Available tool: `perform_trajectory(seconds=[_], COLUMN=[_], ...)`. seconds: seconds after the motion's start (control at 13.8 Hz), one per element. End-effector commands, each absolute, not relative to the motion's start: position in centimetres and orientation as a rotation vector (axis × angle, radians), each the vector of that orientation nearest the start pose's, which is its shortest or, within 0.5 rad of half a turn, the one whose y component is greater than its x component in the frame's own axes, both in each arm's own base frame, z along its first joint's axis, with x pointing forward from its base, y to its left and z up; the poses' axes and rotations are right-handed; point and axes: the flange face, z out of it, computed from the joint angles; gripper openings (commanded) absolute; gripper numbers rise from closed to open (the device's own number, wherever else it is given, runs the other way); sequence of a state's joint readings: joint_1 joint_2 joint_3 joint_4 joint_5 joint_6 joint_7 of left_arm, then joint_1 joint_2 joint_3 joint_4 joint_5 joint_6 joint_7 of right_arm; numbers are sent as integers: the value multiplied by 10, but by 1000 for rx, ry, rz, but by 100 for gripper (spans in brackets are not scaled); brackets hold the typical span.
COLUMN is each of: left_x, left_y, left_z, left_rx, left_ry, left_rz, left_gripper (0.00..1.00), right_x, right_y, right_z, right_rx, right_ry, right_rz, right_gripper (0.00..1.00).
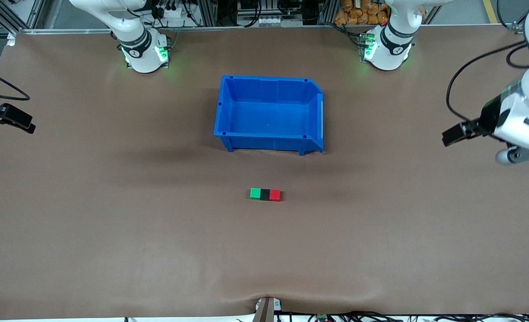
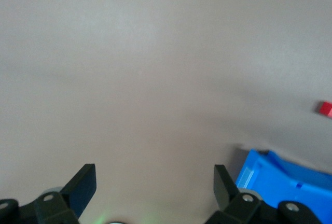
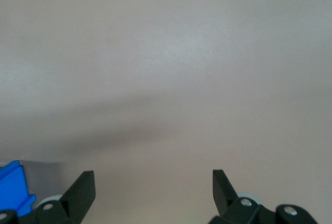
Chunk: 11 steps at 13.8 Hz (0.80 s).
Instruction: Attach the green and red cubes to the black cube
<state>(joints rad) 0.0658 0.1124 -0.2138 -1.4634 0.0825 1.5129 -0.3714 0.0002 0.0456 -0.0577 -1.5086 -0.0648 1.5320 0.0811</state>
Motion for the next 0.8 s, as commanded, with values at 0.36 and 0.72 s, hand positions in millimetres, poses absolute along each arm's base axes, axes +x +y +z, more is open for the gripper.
perform_trajectory(seconds=[0.36, 0.72], left_x=[495, 489], left_y=[-38, -36], left_z=[624, 630], left_rx=[-3079, -3073], left_ry=[-397, -405], left_rz=[10, 26], left_gripper=[100, 100], right_x=[566, 566], right_y=[-40, -40], right_z=[628, 630], right_rx=[-3215, -3215], right_ry=[247, 249], right_rz=[30, 25], right_gripper=[100, 100])
